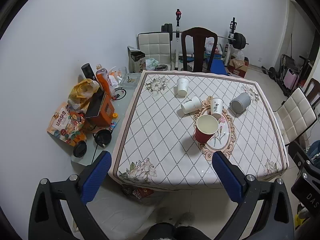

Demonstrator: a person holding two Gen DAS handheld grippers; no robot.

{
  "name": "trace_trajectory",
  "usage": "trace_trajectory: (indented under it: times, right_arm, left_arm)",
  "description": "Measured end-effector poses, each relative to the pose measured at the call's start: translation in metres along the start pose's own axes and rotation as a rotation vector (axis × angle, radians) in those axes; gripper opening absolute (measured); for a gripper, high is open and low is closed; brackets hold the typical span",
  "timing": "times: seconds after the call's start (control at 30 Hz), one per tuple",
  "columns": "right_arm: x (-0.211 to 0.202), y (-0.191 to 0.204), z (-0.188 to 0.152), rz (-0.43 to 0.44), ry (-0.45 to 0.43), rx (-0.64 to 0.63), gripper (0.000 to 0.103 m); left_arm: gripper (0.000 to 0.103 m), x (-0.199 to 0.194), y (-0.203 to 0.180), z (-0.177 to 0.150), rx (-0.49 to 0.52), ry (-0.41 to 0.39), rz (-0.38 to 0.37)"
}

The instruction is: Flip cup upright

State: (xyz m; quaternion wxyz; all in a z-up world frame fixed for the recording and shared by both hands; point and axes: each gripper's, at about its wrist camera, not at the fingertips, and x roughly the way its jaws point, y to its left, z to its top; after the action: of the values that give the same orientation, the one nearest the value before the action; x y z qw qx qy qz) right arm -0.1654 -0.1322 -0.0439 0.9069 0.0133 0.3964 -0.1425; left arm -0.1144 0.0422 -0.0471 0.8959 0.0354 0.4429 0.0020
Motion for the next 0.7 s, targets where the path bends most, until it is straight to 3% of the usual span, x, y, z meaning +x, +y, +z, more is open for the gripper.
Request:
trace_trajectory:
  times: [0.7]
  right_arm:
    - [0.0053, 0.0080, 0.0015, 0.025, 0.018, -0.001, 0.103]
  left_arm:
    - [0.103, -0.0030, -0.0003, 0.0008, 0.000, -0.019, 0.008]
